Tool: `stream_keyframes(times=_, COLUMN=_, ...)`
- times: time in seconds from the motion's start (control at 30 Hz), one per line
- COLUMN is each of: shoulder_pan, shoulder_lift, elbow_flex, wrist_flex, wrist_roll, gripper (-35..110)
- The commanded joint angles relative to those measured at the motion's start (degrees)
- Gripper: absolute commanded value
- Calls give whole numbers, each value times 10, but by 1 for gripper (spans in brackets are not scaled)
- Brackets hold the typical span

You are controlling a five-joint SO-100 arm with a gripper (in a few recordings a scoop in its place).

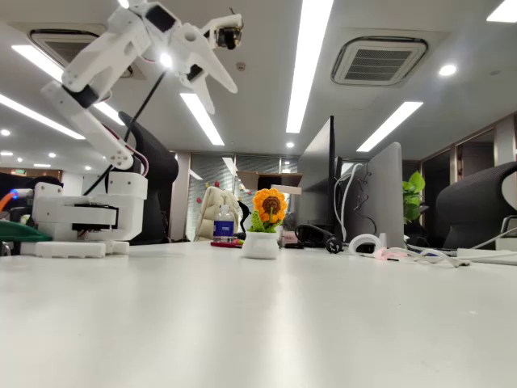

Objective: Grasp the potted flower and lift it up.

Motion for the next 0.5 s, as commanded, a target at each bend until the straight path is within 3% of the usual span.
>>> stream_keyframes(times=0.0, shoulder_pan=-20, shoulder_lift=-19, elbow_flex=-18, wrist_flex=-4, wrist_roll=-11, gripper=57)
stream_keyframes(times=0.47, shoulder_pan=-62, shoulder_lift=-140, elbow_flex=-14, wrist_flex=-15, wrist_roll=1, gripper=57)
